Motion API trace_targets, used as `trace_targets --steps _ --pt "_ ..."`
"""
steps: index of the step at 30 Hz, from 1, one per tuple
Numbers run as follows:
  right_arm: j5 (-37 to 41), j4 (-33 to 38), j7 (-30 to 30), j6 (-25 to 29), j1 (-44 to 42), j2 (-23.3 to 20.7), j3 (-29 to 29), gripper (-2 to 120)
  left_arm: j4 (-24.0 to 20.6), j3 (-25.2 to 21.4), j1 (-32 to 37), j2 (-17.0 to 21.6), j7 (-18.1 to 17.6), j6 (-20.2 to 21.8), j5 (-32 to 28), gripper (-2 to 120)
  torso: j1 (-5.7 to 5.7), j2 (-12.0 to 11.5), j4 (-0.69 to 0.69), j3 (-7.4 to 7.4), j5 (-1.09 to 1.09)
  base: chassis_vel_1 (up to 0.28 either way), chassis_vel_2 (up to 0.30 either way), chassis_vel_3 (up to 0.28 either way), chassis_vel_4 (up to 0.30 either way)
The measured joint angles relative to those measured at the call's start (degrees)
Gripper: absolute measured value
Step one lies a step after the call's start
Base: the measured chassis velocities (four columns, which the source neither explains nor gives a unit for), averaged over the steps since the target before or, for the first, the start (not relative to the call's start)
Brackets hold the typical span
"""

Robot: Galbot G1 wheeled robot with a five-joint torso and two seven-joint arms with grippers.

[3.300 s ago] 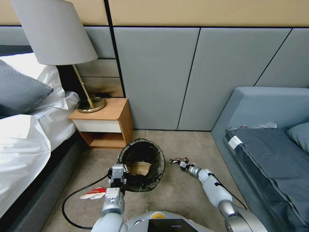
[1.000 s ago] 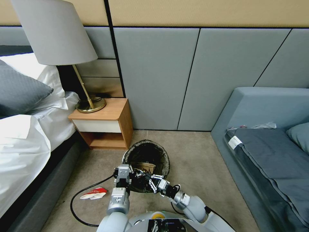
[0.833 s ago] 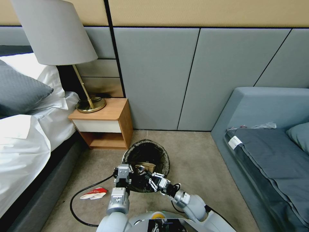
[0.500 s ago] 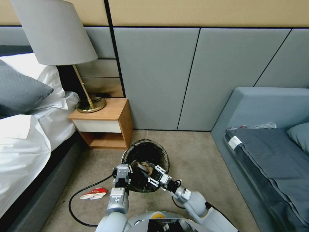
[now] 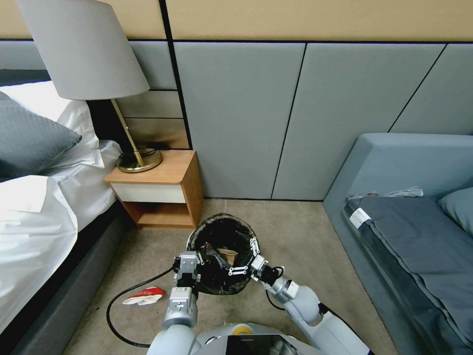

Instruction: Pick up the trash bin, then pick up the garbage from the floor and place it into the trash bin.

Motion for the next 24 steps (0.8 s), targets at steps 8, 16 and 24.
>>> trace_targets --steps 8,16,24 --pt "-4.4 4.3 13.3 -5.2 -5.8 6.6 9.4 100 -0.2 -0.8 0.0 0.5 -0.1 0.0 -1.0 0 0.00 0.0 -0.02 0.00 0.01 0.000 0.000 0.000 0.000" --pt "-4.6 0.0 14.3 -1.4 -8.6 9.1 14.3 100 -0.9 -1.0 0.2 0.6 -0.3 0.0 -1.8 0 0.00 0.0 0.00 0.00 0.00 0.000 0.000 0.000 0.000" --pt "-4.6 -1.7 14.0 -0.4 -8.2 8.6 15.0 100 -1.3 -1.0 0.3 0.6 -0.4 0.1 -2.3 0 0.00 0.0 -0.01 0.00 0.00 0.000 0.000 0.000 0.000"
